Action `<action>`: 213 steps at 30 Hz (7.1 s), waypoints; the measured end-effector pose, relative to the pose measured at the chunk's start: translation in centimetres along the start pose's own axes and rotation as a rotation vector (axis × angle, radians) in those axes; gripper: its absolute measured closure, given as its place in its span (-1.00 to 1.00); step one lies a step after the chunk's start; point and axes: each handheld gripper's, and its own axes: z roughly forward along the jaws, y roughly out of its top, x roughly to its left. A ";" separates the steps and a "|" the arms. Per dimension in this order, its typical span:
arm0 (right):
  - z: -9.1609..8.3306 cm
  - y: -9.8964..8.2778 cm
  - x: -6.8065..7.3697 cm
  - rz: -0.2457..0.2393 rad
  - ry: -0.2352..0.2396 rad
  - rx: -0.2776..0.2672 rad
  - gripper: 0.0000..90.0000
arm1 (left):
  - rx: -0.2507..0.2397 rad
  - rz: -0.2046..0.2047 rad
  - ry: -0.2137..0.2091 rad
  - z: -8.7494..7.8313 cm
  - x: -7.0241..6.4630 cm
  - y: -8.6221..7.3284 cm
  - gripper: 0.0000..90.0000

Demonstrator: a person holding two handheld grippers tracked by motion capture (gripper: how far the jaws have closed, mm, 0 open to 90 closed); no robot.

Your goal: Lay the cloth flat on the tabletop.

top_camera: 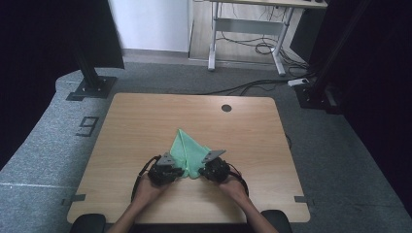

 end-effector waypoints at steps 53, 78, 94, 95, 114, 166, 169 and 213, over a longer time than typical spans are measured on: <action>-4.8 -2.8 -8.6 0.253 -0.206 -0.066 -0.15 | -0.063 -0.105 0.261 -5.3 4.9 1.9 -0.64; -1.7 -3.4 -5.5 0.251 -0.253 -0.021 -0.62 | 0.072 -0.121 0.343 -3.8 8.2 1.3 -0.68; -1.6 -3.6 -5.0 0.192 -0.303 0.017 -0.70 | 0.086 -0.126 0.343 -2.7 7.6 -0.5 -0.68; -1.6 -3.6 -5.0 0.188 -0.311 0.018 -0.70 | 0.087 -0.124 0.340 -2.7 7.4 -0.5 -0.68; -2.8 -4.6 -6.6 0.230 -0.364 0.035 -0.70 | 0.112 -0.029 0.372 1.8 8.1 4.7 -0.67; -2.4 -4.2 -11.2 0.338 -0.314 -0.029 -0.65 | 0.036 -0.116 0.320 -0.7 7.0 1.7 -0.72; -2.9 -4.0 -10.9 0.327 -0.295 -0.039 -0.69 | 0.031 -0.098 0.300 -1.4 6.5 1.9 -0.72; -7.3 -9.7 -7.5 0.303 -0.321 -0.029 -1.00 | 0.093 -0.073 0.289 -6.7 5.2 -4.9 -1.00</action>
